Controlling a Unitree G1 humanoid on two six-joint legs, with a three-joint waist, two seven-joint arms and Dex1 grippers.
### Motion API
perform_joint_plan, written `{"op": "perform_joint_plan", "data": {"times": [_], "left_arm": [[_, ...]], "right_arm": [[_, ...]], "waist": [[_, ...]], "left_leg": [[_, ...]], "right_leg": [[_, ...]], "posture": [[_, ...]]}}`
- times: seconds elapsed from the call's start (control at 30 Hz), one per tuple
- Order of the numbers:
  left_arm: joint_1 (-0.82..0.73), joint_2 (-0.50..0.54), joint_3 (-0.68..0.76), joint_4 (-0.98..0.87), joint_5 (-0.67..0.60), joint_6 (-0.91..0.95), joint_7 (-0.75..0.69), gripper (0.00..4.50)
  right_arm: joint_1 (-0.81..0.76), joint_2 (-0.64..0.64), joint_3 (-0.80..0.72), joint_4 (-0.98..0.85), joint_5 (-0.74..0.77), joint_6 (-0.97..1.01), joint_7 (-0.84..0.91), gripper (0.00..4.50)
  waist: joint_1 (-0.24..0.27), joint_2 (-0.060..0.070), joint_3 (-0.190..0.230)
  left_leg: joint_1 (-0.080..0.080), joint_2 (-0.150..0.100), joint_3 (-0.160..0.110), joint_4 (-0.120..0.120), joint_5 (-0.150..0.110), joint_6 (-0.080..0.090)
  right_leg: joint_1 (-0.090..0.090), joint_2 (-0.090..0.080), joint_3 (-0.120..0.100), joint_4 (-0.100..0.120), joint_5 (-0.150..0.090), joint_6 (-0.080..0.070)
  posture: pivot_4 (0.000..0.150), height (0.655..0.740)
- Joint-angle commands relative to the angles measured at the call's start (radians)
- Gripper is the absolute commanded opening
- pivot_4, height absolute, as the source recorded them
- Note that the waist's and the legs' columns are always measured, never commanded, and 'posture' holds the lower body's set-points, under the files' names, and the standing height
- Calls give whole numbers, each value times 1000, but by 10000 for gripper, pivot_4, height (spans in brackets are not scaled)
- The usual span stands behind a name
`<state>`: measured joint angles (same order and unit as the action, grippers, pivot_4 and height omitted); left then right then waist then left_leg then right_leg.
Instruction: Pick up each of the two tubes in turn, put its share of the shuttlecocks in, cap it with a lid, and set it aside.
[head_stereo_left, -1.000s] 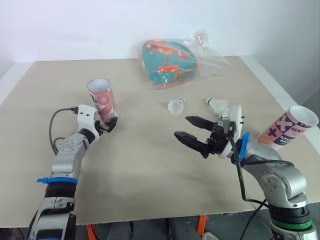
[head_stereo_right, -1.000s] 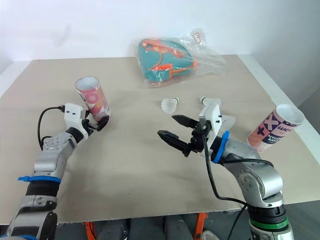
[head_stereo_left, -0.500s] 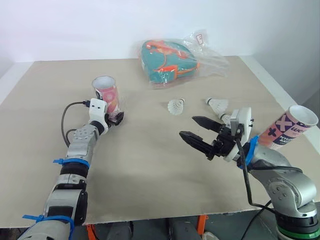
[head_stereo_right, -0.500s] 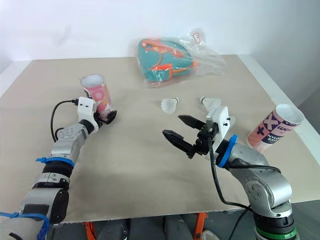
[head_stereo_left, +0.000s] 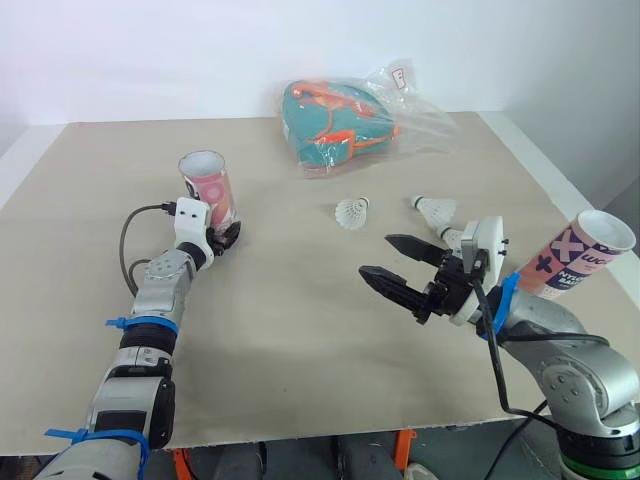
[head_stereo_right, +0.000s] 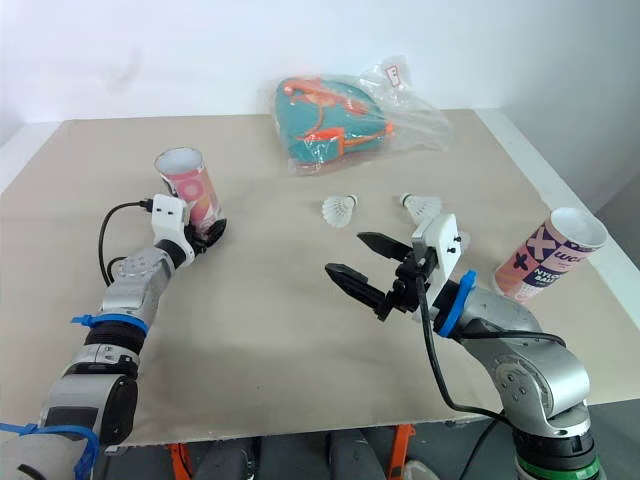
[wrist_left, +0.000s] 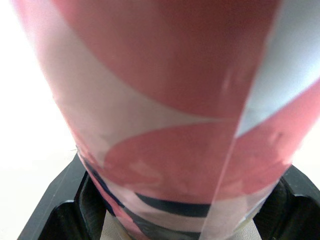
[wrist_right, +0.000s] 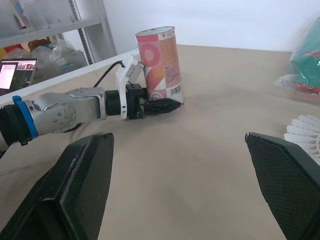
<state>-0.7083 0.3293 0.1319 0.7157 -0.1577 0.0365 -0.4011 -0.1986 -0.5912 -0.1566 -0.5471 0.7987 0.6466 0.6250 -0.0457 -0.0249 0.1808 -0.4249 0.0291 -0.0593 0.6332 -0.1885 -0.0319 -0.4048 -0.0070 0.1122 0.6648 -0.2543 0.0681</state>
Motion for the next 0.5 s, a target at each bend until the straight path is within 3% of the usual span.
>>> {"op": "perform_joint_plan", "data": {"times": [0.03,0.27,0.37,0.5], "left_arm": [[15,17,14,-75,-9,-17,-13,31203],[50,73,-13,-236,-39,26,-173,31203],[86,186,-88,-336,-17,-32,-390,31203],[89,318,-131,-358,-9,-100,-576,31203]], "right_arm": [[-27,-2,18,1,-38,-17,-13,45000],[-151,105,107,169,-221,-44,-158,45000],[-235,189,146,278,-296,-50,-241,45000],[-287,275,198,348,-355,-59,-267,45000]], "waist": [[0,0,0],[-1,0,0],[-7,0,0],[-4,0,0]], "left_leg": [[0,0,0,0,0,0],[0,0,0,0,1,-1],[0,0,1,-1,1,-1],[0,1,1,-4,1,-2]], "right_leg": [[0,0,0,0,0,0],[-1,0,0,0,1,-1],[-1,0,0,0,1,-2],[-3,0,0,1,3,-9]], "posture": [[1500,7387],[1500,7387],[1500,7387],[1500,7387]]}}
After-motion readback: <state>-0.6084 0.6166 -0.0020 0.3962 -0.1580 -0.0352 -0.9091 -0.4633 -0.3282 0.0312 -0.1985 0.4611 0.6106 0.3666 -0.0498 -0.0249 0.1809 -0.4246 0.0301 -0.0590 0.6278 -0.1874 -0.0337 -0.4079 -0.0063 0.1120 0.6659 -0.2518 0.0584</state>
